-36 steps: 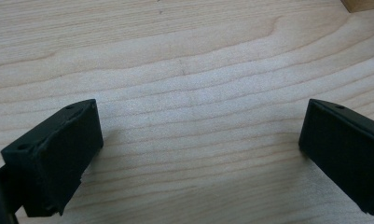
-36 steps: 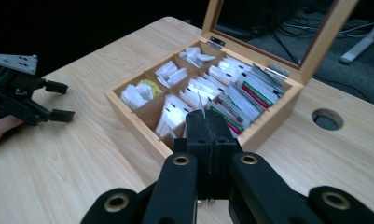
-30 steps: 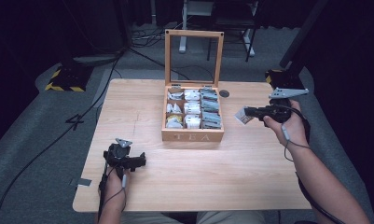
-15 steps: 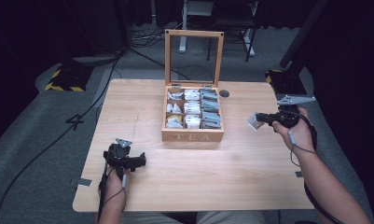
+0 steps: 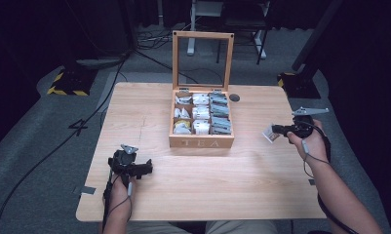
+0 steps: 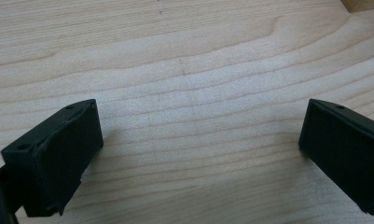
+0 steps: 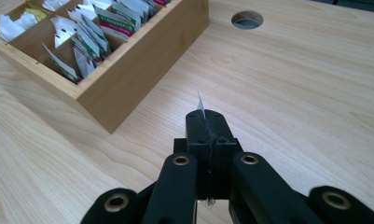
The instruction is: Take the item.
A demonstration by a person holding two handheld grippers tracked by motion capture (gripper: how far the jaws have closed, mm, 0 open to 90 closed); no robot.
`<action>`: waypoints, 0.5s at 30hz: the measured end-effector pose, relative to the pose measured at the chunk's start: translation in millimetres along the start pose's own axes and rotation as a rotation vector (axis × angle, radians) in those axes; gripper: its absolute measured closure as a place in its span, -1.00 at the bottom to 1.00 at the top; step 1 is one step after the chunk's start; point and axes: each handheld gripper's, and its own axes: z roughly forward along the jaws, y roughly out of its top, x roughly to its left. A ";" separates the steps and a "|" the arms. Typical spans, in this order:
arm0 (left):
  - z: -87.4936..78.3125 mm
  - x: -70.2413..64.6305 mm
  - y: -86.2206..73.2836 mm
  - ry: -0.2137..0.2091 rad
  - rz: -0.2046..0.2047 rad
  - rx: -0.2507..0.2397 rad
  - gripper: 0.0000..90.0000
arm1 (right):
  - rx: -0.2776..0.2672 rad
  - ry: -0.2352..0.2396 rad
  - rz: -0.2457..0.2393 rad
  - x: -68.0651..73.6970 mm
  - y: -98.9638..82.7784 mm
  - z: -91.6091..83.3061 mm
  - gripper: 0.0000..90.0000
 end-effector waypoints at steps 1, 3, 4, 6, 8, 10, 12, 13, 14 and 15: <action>0.0 0.0 0.0 0.000 0.000 0.000 -1.00 | 0.003 0.001 0.004 -1.2 -1.8 1.2 1.00; 0.0 0.0 0.0 0.000 0.000 0.000 -1.00 | 0.004 0.000 0.006 -2.3 -3.5 2.5 1.00; 0.0 0.0 0.0 0.000 0.000 0.000 -1.00 | 0.009 0.003 0.010 -4.6 -7.1 5.0 1.00; 0.0 0.1 0.0 0.000 0.001 0.000 -1.00 | 0.013 0.002 0.017 -6.4 -10.9 7.7 1.00; 0.0 0.0 0.0 0.000 0.000 0.000 -1.00 | 0.020 0.007 0.028 -7.6 -14.4 10.2 1.00; 0.0 0.0 0.0 0.000 0.000 0.000 -1.00 | 0.025 0.008 0.033 -8.4 -17.0 12.2 1.00; 0.0 0.0 0.0 0.000 0.000 0.000 -1.00 | 0.035 0.009 0.038 -9.1 -19.9 14.5 1.00; 0.0 0.0 0.0 0.000 0.000 0.000 -1.00 | 0.036 0.012 0.041 -9.3 -20.7 15.1 1.00; 0.0 0.0 0.0 0.000 0.000 0.000 -1.00 | 0.040 0.014 0.042 -9.8 -21.6 15.8 1.00; 0.0 0.0 0.0 0.000 0.000 0.000 -1.00 | 0.044 0.016 0.047 -10.1 -22.6 16.7 1.00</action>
